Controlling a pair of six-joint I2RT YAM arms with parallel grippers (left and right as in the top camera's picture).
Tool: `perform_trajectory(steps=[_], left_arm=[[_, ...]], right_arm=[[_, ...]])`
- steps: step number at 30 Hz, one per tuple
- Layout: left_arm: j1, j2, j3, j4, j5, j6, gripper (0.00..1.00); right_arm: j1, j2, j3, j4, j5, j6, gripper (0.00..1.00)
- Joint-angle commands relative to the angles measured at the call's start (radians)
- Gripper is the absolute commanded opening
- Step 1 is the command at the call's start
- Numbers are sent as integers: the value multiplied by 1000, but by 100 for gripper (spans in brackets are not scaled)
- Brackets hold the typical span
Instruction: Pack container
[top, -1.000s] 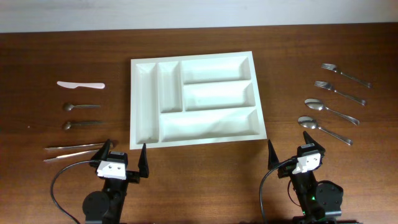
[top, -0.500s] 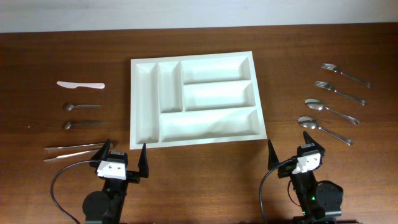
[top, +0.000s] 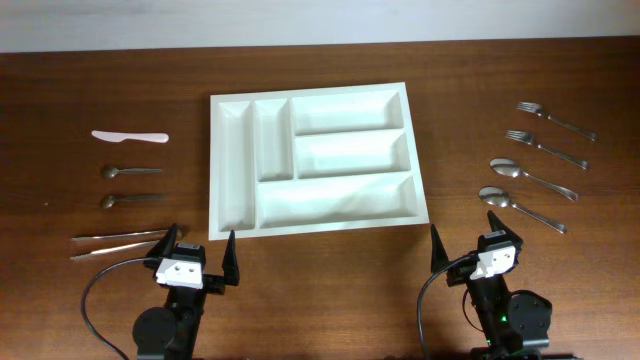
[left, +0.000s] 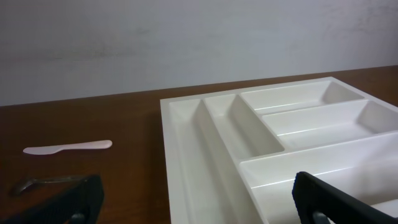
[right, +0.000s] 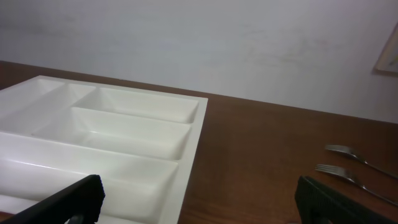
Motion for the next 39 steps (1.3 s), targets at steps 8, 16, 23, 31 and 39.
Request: perform_trajectory(steps=[8,16,23,31,39], left_arm=[[5,-8,-4,-3,-4,8,99],[5,-8,-4,-3,-4,8,99],[5,-9,-4,-3,-3,8,99],[5,-8,-4,-3,-4,8,99],[5,-9,-4,-3,-3,8,99]], right_arm=[[9,-10,-5,-5,13,39,99],[9,-10,50,18,18,114,99],[8,72,329,-262,433,114,99],[8,454,765,-570,633,119,99],[10,832,1167,-860,308,126,99]])
